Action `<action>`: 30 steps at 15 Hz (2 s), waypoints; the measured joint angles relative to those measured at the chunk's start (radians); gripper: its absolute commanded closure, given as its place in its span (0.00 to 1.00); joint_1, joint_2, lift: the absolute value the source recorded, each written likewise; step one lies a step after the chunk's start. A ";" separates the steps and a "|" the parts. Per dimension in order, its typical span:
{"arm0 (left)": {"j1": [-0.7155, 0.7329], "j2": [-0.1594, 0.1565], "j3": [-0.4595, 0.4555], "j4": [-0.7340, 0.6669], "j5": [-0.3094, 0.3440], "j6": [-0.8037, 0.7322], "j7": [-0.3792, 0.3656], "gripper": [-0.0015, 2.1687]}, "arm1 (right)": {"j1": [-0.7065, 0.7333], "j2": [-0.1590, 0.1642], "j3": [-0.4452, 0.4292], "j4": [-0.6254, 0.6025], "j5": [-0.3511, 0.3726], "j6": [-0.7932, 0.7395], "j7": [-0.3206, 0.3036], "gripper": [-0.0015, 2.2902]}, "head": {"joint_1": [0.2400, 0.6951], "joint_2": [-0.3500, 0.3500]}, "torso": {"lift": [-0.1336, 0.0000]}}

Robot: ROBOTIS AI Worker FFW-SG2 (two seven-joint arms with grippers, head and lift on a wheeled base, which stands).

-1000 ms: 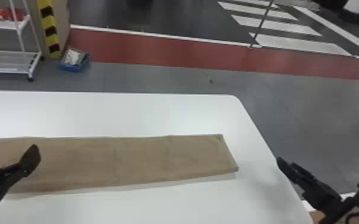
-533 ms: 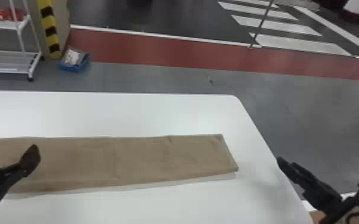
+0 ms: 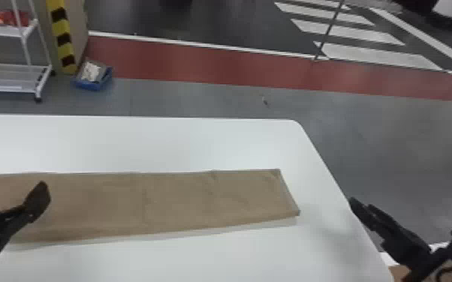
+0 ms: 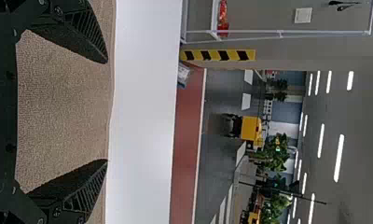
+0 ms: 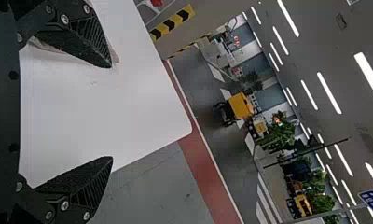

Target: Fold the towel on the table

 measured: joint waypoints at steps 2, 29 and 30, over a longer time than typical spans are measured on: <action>0.000 0.001 0.000 0.001 0.000 0.000 0.000 0.07 | 0.000 0.000 0.000 0.000 0.000 0.000 0.001 0.09 | 1.00 0.11 | 0.07; 0.013 0.033 0.142 0.038 0.026 -0.260 0.021 0.06 | -0.076 -0.147 0.081 0.019 0.068 -0.104 0.085 0.07 | 1.00 0.29 | 0.07; 0.029 0.034 0.135 0.018 0.027 -0.275 0.021 0.06 | -0.076 -0.144 0.088 0.015 0.066 -0.098 0.077 0.07 | 1.00 0.29 | 0.07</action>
